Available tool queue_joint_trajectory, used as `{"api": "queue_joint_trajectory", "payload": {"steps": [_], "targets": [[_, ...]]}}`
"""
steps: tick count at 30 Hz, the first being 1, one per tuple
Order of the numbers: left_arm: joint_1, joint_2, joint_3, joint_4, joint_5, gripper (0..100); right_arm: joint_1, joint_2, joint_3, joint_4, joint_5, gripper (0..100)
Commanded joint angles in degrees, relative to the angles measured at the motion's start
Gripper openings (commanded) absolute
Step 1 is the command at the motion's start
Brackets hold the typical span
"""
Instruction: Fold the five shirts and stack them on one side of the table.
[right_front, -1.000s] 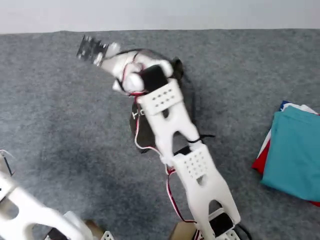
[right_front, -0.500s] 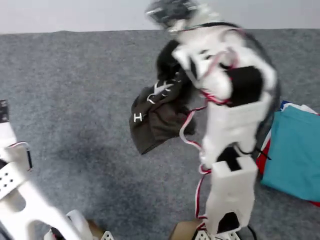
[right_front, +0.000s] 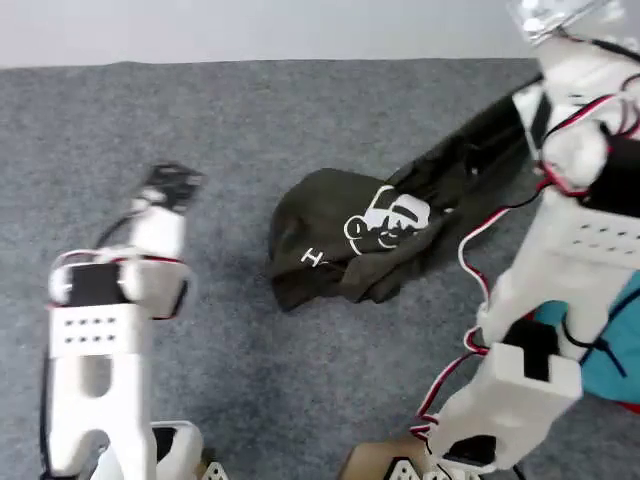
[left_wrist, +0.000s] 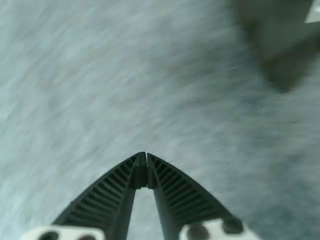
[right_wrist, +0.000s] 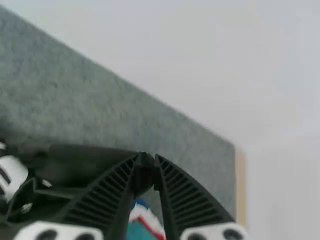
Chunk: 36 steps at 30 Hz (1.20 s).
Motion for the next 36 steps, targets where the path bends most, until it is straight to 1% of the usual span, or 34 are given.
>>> {"api": "queue_joint_trajectory", "payload": {"steps": [1,4,11,13,16,20,24,32,36], "targets": [[10.7,0.4,-1.9,-3.4,4.3,5,1.6,-5.4,7.0,2.2,0.1,1.0],[15.9,6.2,-4.2,-4.5,5.9,9,1.6,-6.9,12.7,2.2,0.1,1.0],[24.0,26.6,-14.6,-4.4,5.5,15,1.7,-7.8,19.2,2.2,0.1,1.0],[26.0,31.7,-17.5,-3.1,3.9,18,1.7,-7.5,19.2,2.2,0.1,1.0],[28.7,37.3,-21.5,0.1,-0.4,19,1.7,-7.4,19.3,2.2,0.1,1.0],[30.6,39.7,-24.1,1.1,-3.1,19,1.7,-7.4,19.3,2.2,0.1,1.0],[32.3,40.2,-24.4,-1.1,-5.3,19,1.7,-7.3,19.3,2.2,0.0,1.0],[33.3,41.9,-25.4,-8.1,-5.3,19,1.5,-7.3,19.3,2.2,0.0,1.0],[33.3,46.5,-28.0,-8.7,-5.3,19,1.5,-7.3,19.3,2.2,0.0,1.0]]}}
